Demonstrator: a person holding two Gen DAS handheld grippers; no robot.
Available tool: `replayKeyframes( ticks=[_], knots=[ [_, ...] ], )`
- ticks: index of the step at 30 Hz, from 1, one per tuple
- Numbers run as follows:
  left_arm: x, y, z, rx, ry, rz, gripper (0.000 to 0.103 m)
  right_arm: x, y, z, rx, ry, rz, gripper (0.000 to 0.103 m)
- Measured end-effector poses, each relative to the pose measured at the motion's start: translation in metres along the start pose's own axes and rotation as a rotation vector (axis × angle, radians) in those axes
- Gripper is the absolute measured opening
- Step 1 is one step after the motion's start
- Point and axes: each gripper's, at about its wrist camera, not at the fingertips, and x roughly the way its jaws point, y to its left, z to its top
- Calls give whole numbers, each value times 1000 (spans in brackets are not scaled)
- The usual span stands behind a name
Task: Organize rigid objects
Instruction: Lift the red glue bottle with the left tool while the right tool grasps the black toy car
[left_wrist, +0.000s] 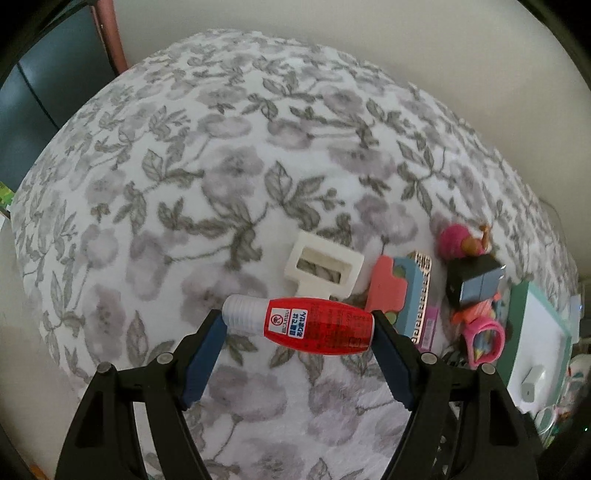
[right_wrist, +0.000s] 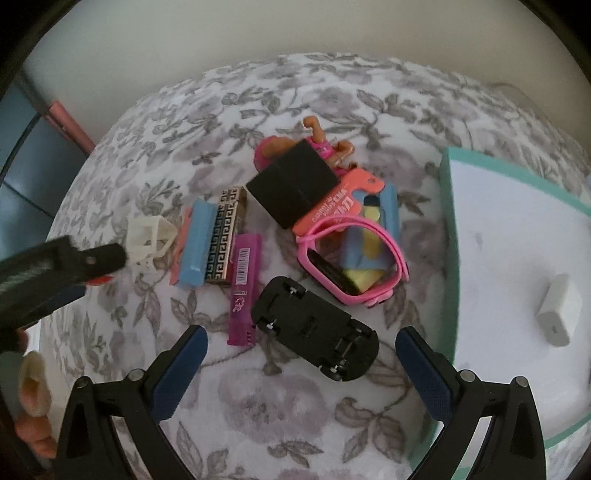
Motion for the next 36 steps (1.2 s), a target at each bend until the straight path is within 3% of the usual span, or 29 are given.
replayKeyframes(
  ticks=[6, 15, 24, 36],
  knots=[
    [-1, -3, 1, -8, -3, -31, 79, 5, 0, 1, 9, -10, -39, 101],
    [-3, -6, 1, -3, 1, -70, 79, 8, 0, 1, 4, 4, -60, 76],
    [-3, -6, 2, -5, 7, -95, 79, 13, 0, 1, 22, -2, -46, 73],
    [-16, -7, 2, -1, -21, -95, 79, -15, -4, 0, 33, -54, 4, 73]
  ],
)
